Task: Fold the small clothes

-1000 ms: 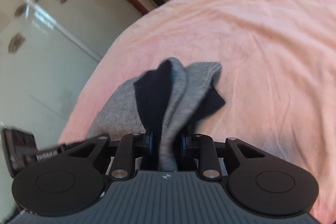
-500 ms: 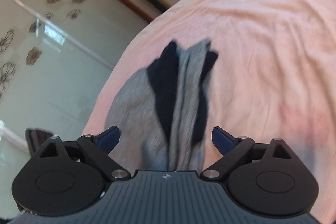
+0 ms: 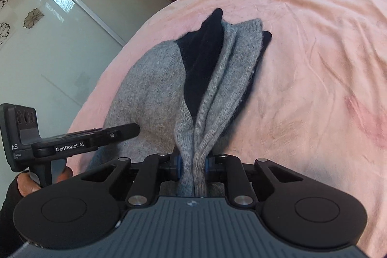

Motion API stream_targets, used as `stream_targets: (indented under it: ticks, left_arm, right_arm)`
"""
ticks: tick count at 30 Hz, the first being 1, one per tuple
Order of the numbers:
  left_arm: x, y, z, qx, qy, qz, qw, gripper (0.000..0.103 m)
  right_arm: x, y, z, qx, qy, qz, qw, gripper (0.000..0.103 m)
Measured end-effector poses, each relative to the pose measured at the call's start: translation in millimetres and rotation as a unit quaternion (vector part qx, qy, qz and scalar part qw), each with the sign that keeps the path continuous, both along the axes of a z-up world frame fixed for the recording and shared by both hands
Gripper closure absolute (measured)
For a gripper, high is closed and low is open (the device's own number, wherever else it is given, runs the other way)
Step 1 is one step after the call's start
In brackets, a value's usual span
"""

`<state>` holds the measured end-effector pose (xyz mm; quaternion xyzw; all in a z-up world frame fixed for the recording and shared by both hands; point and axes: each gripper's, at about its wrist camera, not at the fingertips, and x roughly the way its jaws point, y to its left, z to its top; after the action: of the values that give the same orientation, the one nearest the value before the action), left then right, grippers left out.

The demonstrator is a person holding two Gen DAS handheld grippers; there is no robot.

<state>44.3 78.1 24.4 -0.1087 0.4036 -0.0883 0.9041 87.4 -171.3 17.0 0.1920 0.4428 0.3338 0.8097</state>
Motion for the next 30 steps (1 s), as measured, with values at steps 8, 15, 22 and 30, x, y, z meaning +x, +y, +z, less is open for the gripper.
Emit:
stream_targets:
  ticks: [8,15,22,30]
  left_arm:
    - [-35,22,0,-0.08,0.019,0.007,0.9966,0.037]
    - [-113,3,8,0.044,-0.078,0.106,0.9904,0.03]
    - [-124,-36,-8,0.137,-0.068,0.077,0.9852,0.025]
    - [-128,-41,-16,0.124,-0.053,0.058,0.9891,0.0]
  right_arm:
    - [-15,-14,7,0.047,0.009,-0.009,0.999,0.029]
    - [-74,-30,26,-0.013,-0.042,-0.108,0.993,0.0]
    - [-125,22,7,-0.197,-0.131,-0.126,0.963,0.0]
    - [-123,59,0,-0.273,-0.133,-0.171,0.937,0.0]
